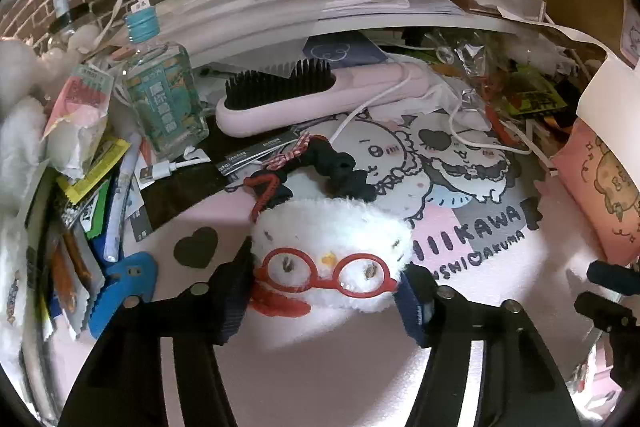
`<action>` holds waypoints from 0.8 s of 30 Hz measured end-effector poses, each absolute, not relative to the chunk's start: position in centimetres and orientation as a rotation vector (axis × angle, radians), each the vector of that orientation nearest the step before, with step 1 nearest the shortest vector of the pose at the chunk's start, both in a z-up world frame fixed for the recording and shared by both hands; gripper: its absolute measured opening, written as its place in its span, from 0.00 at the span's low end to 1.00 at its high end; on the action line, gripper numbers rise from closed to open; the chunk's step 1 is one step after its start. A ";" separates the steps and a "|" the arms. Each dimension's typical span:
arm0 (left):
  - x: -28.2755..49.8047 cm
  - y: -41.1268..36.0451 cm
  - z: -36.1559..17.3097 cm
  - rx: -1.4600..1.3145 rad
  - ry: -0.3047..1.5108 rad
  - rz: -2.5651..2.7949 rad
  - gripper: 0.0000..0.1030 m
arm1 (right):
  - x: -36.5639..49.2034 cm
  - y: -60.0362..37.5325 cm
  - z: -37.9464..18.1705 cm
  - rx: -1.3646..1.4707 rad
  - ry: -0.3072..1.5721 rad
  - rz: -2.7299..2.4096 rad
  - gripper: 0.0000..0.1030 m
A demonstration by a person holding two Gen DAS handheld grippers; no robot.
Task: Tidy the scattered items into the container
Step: 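Close the left gripper on the white plush, then lift the plush with the left gripper and carry it over the box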
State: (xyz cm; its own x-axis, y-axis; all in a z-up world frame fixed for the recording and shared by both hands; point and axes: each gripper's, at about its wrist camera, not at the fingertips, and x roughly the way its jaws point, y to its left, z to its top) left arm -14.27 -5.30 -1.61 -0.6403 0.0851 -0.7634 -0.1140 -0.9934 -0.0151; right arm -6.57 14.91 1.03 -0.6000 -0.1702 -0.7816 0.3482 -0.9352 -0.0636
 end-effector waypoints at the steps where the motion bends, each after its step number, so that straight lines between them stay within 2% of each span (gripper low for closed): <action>1: -14.2 -5.3 -1.5 -1.275 0.040 2.742 0.52 | -6.6 15.0 1.1 1.215 0.296 -2.564 0.21; 11: -13.3 -4.2 1.0 -1.170 0.003 2.727 0.50 | -7.2 15.4 1.3 1.207 0.291 -2.630 0.21; 24: -12.8 0.1 8.5 -0.955 0.009 2.622 0.50 | -7.5 15.6 1.1 1.218 0.250 -2.637 0.21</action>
State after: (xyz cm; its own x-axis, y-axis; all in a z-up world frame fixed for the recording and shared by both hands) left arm -12.85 0.05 8.49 -0.7116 0.3212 -0.6248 -0.3256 -0.9389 -0.1118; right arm -7.51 15.55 1.05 -0.6299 -0.1324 -0.7653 0.2737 -0.9600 -0.0592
